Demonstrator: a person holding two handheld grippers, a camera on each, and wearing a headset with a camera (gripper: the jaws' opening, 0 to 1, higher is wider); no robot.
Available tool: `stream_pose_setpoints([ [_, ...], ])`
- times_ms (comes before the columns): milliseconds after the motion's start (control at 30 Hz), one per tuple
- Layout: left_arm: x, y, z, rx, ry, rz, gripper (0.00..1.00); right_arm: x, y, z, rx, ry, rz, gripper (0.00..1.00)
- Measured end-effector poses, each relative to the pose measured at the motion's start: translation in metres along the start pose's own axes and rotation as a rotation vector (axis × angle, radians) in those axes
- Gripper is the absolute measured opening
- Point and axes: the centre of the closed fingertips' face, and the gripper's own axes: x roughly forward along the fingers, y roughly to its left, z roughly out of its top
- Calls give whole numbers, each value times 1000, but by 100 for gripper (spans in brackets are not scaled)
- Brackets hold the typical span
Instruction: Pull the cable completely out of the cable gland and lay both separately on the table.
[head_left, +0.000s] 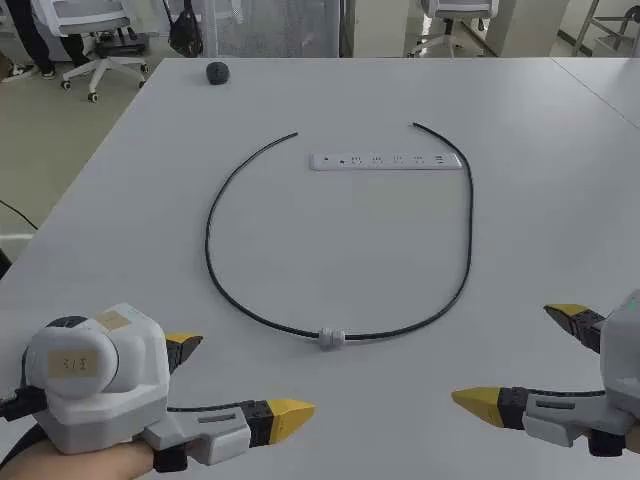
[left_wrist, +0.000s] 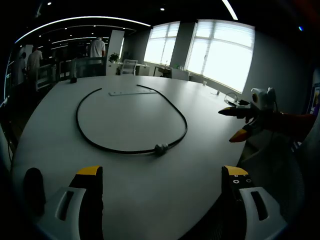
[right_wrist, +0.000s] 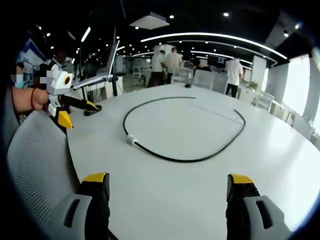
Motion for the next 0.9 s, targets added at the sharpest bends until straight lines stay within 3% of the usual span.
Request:
stream_pose_setpoints([
  [900,-1,-2,-2,6,3,-5,99,0,3,-2,4,7,5,97],
])
